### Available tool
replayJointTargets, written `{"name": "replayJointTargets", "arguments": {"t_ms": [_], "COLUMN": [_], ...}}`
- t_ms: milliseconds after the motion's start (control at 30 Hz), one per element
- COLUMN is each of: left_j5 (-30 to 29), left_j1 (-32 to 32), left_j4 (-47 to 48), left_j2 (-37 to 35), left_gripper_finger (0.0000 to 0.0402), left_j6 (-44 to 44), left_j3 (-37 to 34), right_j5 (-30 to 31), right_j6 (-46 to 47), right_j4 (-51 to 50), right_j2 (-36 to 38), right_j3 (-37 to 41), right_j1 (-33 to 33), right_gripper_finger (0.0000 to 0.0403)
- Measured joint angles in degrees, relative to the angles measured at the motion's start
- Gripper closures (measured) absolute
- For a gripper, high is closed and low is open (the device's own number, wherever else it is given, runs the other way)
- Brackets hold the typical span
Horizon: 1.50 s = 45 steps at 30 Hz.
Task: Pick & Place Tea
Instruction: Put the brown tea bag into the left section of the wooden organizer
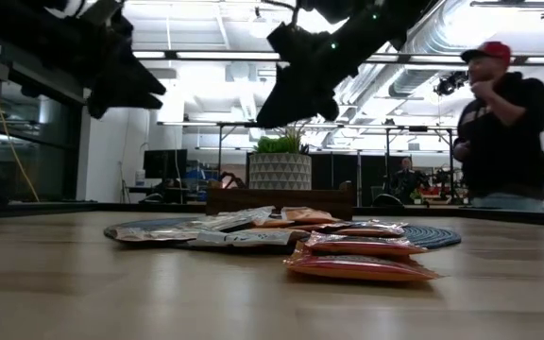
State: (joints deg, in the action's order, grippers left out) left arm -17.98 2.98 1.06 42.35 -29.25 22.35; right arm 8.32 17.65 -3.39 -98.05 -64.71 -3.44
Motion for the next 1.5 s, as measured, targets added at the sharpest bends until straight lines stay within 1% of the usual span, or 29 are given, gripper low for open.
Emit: {"name": "replayJointTargets", "arguments": {"t_ms": [100, 200, 300, 400, 433, 567, 700, 833, 933, 1033, 1100, 1233, 1500], "left_j5": [1.7, 2.4, 2.4, 2.5, 2.5, 2.5, 2.4, 2.4, 2.1, 2.0, 2.3, 3.5, 6.6], "left_j1": [0.0, 0.0, 0.0, 0.0, 0.0, 0.0, 0.0, 0.0, 0.0, -0.5, -1.4, -3.7, -6.9], "left_j4": [-4.5, -9.2, -13.1, -15.9, -16.7, -20.8, -25.4, -28.5, -28.4, -28.4, -28.5, -28.5, -28.4], "left_j2": [6.0, 11.3, 16.2, 21.2, 22.7, 28.6, 32.9, 36.2, 37.7, 39.2, 40.1, 40.4, 40.4], "left_gripper_finger": [0.0250, 0.0250, 0.0250, 0.0250, 0.0250, 0.0250, 0.0250, 0.0250, 0.0250, 0.0250, 0.0250, 0.0250, 0.0250], "left_j6": [-1.3, -2.8, -5.0, -8.0, -8.9, -12.0, -14.6, -16.8, -19.4, -21.7, -23.0, -23.8, -23.6], "left_j3": [0.0, 0.0, 0.0, 0.0, 0.0, 0.0, 0.0, 0.0, 0.0, 0.0, 0.0, 0.0, 0.0], "right_j5": [0.1, -0.1, 0.2, 0.1, 0.1, 0.3, -1.1, -1.4, -1.6, -4.8, -5.7, -7.2, -7.8], "right_j6": [1.8, 3.6, 4.7, 5.8, 6.2, 7.9, 9.5, 13.5, 16.4, 18.5, 19.9, 21.5, 22.4], "right_j4": [-0.5, -3.0, -6.3, -8.9, -9.3, -8.0, -4.8, -1.4, -0.9, -0.8, -0.5, 0.1, 0.7], "right_j2": [-0.4, -0.6, -0.6, -0.6, -0.6, -2.0, -5.8, -8.8, -9.6, -9.6, -9.6, -9.7, -11.7], "right_j3": [0.0, 0.0, 0.0, 0.0, 0.0, -0.1, -0.1, 0.0, 0.0, 0.0, 0.0, 0.0, -0.1], "right_j1": [0.1, 0.1, 0.1, 0.1, 0.1, 0.0, -0.8, -2.3, -3.8, -5.5, -6.3, -6.7, -5.8], "right_gripper_finger": [0.0296, 0.0309, 0.0339, 0.0385, 0.0394, 0.0398, 0.0400, 0.0401, 0.0402, 0.0402, 0.0402, 0.0402, 0.0403]}}
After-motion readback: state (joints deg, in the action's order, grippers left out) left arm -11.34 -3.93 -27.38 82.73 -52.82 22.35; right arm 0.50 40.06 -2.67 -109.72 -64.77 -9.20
